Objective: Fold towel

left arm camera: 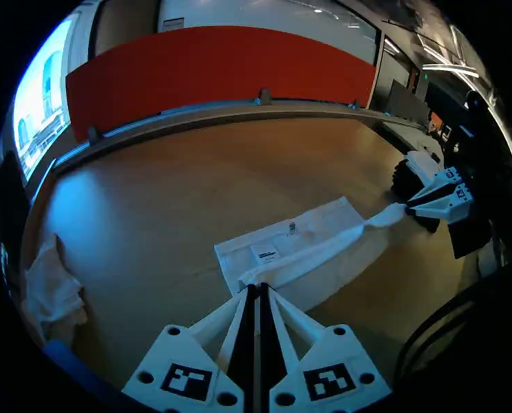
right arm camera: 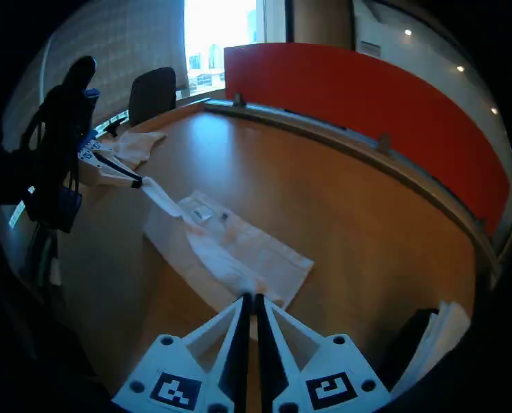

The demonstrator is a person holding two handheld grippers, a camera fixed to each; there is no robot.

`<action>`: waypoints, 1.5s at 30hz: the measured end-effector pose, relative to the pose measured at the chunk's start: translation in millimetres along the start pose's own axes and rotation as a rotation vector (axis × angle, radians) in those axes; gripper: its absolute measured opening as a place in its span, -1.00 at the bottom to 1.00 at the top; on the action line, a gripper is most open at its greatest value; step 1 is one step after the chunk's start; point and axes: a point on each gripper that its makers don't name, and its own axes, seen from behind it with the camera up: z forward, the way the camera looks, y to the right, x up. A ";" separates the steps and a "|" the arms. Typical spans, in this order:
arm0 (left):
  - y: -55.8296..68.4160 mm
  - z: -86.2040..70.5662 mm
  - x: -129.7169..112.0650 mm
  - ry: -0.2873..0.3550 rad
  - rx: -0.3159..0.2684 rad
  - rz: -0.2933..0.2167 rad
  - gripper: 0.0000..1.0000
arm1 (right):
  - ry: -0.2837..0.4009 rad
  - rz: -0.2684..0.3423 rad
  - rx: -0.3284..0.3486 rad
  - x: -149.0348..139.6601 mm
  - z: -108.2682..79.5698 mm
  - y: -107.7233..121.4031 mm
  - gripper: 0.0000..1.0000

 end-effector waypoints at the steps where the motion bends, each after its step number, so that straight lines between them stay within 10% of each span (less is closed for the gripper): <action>1: -0.5 2.6 -0.8 -0.002 -0.001 0.000 -0.91 | -0.004 0.004 0.000 -1.6 2.4 0.5 -0.88; 21: -21.1 68.1 -8.1 -0.022 0.029 -0.010 -0.91 | -0.047 0.152 -0.048 -12.1 63.5 24.7 -0.89; 45: -35.1 92.3 -3.8 -0.023 0.088 0.013 -0.84 | -0.038 0.179 -0.171 -6.2 85.6 51.2 -0.74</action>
